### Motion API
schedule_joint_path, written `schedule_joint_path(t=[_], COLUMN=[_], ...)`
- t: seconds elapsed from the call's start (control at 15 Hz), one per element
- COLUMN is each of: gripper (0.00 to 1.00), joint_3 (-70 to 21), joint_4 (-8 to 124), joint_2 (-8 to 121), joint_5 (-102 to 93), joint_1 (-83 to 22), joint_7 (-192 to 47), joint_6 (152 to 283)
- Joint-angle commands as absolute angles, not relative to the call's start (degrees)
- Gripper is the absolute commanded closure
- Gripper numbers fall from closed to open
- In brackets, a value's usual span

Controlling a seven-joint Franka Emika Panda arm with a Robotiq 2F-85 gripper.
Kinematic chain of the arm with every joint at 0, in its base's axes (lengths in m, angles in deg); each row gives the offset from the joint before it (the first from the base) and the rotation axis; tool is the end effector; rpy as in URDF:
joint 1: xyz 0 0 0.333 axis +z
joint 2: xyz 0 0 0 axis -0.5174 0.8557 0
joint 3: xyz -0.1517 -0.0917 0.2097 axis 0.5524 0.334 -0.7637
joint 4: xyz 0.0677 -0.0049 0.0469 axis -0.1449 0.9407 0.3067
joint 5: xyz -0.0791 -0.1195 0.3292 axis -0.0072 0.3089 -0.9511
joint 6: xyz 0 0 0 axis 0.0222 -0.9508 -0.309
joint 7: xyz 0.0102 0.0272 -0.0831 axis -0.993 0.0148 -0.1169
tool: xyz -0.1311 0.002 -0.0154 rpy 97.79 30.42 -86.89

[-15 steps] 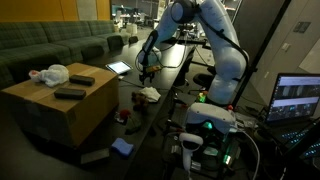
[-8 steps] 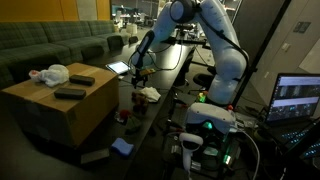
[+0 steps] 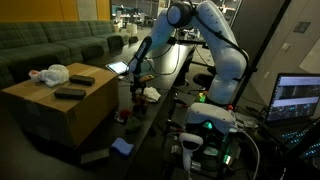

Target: Swap the things on the box with the things on the table

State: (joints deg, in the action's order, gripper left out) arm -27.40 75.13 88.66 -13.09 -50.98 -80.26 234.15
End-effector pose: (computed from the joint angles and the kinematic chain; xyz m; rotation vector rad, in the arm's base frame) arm 0.5039 -0.1937 0.0192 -3.0188 0.6189 0.1660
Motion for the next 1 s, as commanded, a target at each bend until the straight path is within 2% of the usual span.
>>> schedule_joint_path(t=[0.0, 0.53, 0.6, 0.67, 0.93], gripper=[0.00, 0.00, 0.16, 0.26, 0.57], joint_3=[-27.9, -27.8, -27.8, -27.8, -27.4], joint_4=[72.7, 70.5, 70.4, 70.3, 69.9], joint_2=[91.7, 95.3, 95.6, 95.6, 96.1], joint_5=[-14.4, -13.6, -13.5, -13.4, -13.2], joint_1=[-51.5, -51.2, -51.2, -51.0, -50.4], joint_7=[-83.1, -84.9, -85.1, -85.2, -85.2], joint_6=[234.3, 233.7, 233.4, 233.0, 232.0])
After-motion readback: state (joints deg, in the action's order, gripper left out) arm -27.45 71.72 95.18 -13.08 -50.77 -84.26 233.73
